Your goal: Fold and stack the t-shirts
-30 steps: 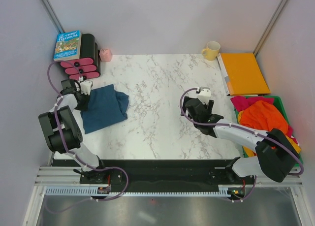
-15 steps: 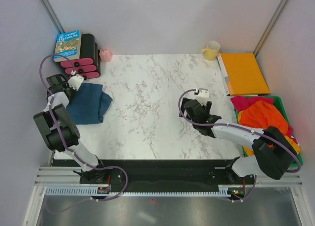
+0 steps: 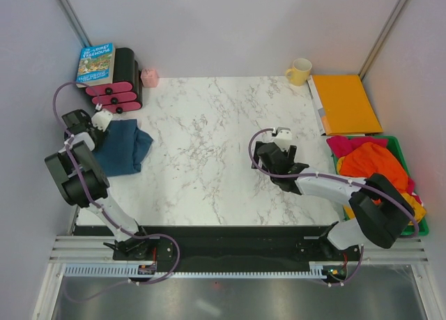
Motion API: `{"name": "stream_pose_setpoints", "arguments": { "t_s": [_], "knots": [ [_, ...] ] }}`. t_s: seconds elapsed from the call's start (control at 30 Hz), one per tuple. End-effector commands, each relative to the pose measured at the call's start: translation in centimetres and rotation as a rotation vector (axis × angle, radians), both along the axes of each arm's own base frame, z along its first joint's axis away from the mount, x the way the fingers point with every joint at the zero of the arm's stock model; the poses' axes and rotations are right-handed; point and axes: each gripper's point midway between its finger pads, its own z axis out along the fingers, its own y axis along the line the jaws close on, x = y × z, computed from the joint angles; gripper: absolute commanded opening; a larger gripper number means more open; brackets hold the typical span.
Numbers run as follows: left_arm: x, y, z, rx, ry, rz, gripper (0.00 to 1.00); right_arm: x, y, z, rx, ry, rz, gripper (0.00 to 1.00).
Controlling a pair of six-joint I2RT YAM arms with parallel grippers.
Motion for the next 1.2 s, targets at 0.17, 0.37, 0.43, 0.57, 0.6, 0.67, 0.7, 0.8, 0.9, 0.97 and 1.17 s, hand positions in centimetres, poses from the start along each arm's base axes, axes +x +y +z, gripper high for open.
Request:
{"name": "stream_pose_setpoints", "arguments": {
  "t_s": [0.17, 0.37, 0.43, 0.57, 0.6, 0.67, 0.7, 0.8, 0.9, 0.97, 1.17],
  "knots": [
    [1.6, -2.1, 10.2, -0.124, -0.359, 0.004, 0.99, 0.6, 3.6, 0.6, 0.045, -0.020, 0.060, 0.98],
    [-1.1, -8.5, 8.1, -0.409, -0.282, -0.041, 0.82, 0.2, 4.9, -0.1, 0.042, -0.007, 0.077, 0.98],
    [-2.2, -10.5, 6.3, -0.501, -0.211, -0.060, 0.41, 0.2, 5.2, -0.4, 0.043, -0.002, 0.079, 0.98],
    [-3.8, -13.6, 2.6, -0.624, -0.064, -0.073, 0.08, 0.0, 5.8, -0.4, 0.042, 0.004, 0.095, 0.98],
    [-3.9, -13.6, 1.4, -0.634, -0.032, -0.063, 0.07, 0.1, 6.0, -0.2, 0.044, 0.001, 0.095, 0.98],
    [-4.1, -13.5, 0.1, -0.632, 0.010, -0.040, 0.08, 0.1, 6.1, -0.1, 0.044, -0.001, 0.097, 0.98],
    [-4.2, -13.3, -0.7, -0.641, 0.034, -0.028, 0.08, 0.1, 6.3, 0.1, 0.047, -0.004, 0.102, 0.98],
    [-4.9, -13.7, -2.0, -0.648, 0.072, -0.043, 0.09, 0.0, 6.4, 0.0, 0.045, -0.003, 0.104, 0.98],
    [-5.7, -14.3, -3.2, -0.653, 0.117, -0.053, 0.13, 0.0, 6.2, -0.4, 0.034, 0.002, 0.099, 0.98],
    [-6.0, -14.3, -3.5, -0.648, 0.129, -0.049, 0.15, 0.0, 6.1, -0.4, 0.031, 0.003, 0.099, 0.98],
    [-4.1, -14.3, 3.3, -0.678, -0.094, -0.071, 0.36, 0.8, 6.7, 2.1, 0.037, -0.043, 0.103, 0.98]
  ]
}}
